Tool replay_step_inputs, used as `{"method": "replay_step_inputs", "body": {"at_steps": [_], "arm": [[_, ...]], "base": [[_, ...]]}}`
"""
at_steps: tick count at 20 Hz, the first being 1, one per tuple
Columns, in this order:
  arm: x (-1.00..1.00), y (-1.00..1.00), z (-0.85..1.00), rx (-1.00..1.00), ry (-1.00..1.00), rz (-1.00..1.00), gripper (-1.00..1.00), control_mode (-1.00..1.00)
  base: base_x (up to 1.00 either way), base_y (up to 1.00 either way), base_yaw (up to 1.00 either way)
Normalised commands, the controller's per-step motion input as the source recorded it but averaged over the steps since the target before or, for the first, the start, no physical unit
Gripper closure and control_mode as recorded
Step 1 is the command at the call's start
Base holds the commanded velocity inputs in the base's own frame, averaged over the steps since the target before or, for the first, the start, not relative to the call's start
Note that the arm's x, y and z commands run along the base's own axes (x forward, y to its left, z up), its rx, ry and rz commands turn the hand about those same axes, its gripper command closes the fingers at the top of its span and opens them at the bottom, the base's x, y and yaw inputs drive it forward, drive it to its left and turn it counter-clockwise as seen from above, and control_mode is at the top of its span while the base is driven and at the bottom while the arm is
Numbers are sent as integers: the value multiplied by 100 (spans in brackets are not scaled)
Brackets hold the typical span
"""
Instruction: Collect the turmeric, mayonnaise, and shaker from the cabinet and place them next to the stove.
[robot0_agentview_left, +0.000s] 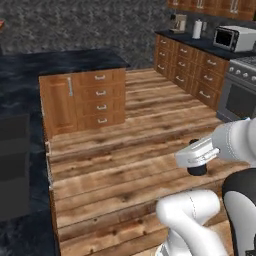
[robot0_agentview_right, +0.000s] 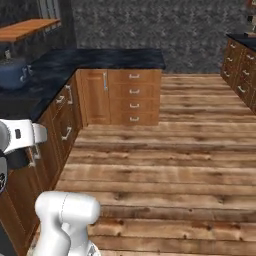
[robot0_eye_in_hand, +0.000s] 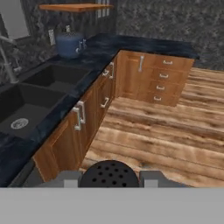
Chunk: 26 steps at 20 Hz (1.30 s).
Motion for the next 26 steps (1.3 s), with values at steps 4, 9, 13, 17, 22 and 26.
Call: {"method": "replay_step_inputs", "body": {"at_steps": [4,9,13,17,22,26], "arm": [[0,0,0,0,0,0,100,100],[0,0,0,0,0,0,100,100],[0,0,0,0,0,0,100,100],[0,0,0,0,0,0,100,100],[0,0,0,0,0,0,100,100],[0,0,0,0,0,0,100,100]], "base": [[2,-1,-75],[11,-1,-72],[31,1,-64],[70,35,-54],[98,59,-45],[100,57,-37]]}}
